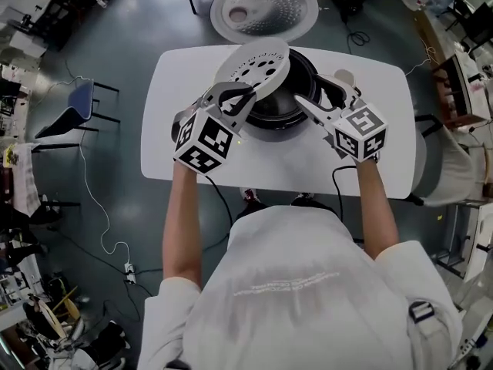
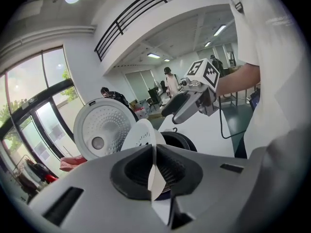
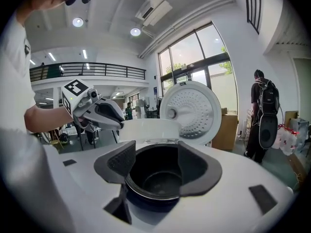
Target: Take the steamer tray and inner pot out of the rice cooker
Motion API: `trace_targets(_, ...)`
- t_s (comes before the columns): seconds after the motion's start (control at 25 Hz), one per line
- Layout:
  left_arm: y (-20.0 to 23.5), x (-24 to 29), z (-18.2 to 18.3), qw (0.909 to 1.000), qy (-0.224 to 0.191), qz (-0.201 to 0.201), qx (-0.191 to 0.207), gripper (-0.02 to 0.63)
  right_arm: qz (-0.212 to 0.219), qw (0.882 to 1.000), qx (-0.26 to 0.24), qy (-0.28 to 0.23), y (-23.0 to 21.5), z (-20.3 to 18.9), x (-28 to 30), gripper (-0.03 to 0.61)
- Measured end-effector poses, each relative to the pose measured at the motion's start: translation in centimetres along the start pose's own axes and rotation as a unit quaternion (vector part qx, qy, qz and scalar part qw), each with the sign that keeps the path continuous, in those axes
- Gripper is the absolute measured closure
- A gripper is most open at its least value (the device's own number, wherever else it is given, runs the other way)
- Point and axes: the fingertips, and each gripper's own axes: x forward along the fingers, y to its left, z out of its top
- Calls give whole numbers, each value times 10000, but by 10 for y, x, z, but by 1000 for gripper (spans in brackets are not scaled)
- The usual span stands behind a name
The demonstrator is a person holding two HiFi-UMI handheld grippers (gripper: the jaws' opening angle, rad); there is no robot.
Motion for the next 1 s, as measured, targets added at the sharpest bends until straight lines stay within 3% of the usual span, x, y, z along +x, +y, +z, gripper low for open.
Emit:
trace_targets(0.32, 28, -50, -36, 9968, 204, 667, -399, 577, 484, 9985, -245, -60, 29, 21, 35, 310)
trace_targets(0.64, 48, -96, -102, 9830, 816, 1390, -882, 577, 1223, 9913, -483, 12, 80, 30, 90, 310)
trace_targets(1.0, 52, -134, -201, 9674, 1305, 1628, -1433, 577, 1831, 9814, -506, 268, 157, 22, 164, 310)
